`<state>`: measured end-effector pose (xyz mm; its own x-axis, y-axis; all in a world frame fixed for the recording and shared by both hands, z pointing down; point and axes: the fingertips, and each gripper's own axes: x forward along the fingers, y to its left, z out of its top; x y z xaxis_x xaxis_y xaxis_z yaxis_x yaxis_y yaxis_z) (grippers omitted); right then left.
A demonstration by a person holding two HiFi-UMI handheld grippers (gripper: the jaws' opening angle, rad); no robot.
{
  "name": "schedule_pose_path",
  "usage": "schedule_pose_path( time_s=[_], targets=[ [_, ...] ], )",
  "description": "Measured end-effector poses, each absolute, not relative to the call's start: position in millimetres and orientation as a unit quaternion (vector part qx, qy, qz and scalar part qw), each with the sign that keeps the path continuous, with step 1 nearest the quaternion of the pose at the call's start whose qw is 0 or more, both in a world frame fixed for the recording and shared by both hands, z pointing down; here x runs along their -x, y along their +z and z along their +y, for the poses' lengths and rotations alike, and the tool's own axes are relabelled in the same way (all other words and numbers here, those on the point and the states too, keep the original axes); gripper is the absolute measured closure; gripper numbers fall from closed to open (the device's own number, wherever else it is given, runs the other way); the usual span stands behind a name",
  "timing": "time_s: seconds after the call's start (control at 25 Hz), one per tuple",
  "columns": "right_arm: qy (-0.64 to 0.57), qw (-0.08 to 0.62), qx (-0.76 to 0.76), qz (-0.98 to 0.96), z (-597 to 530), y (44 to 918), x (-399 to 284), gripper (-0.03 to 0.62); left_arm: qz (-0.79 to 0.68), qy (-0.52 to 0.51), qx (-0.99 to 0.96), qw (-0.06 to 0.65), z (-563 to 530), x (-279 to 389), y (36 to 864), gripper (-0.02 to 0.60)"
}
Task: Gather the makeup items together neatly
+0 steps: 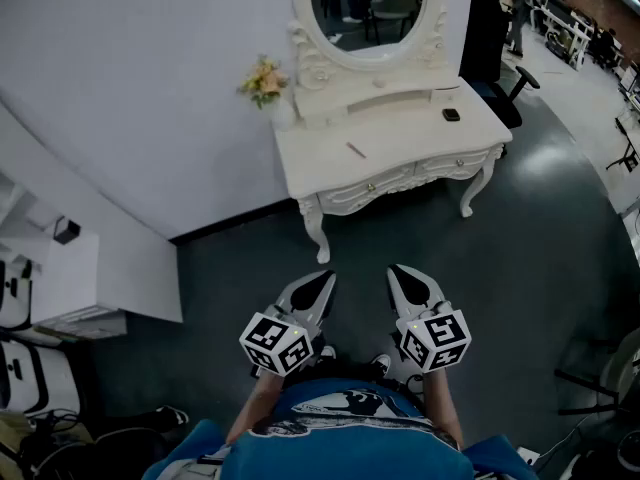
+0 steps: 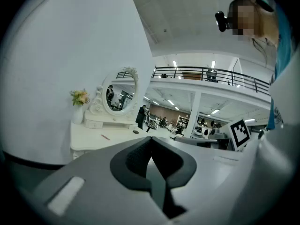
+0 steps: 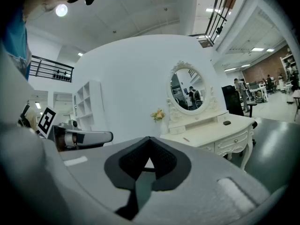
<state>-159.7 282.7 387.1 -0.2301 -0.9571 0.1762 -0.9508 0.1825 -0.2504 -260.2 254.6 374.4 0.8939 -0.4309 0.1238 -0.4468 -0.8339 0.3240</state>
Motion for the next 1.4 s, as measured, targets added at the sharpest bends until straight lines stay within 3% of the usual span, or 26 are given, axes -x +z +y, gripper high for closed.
schedule_pose_path(
  time_s=[0.2, 0.6, 1.4],
  targets=[
    [-0.14, -0.009, 0.609, 0.781, 258.2, 390.4, 201.7, 0.591, -0.24, 0.051, -0.962, 0.118, 239.5, 289.3, 378.0, 0.571],
    [-0.14, -0.027, 0.596, 0.791, 250.5, 393.0, 231.3, 0.591, -0.255, 0.061, -0.959, 0.109, 231.4, 312.4, 383.9, 0.571],
    [-0.129, -0.042, 0.619, 0.774, 293.2, 412.7, 165.5, 0.591, -0.25, 0.047, -0.961, 0.112, 257.7, 249.4, 393.0, 0.571]
  ],
)
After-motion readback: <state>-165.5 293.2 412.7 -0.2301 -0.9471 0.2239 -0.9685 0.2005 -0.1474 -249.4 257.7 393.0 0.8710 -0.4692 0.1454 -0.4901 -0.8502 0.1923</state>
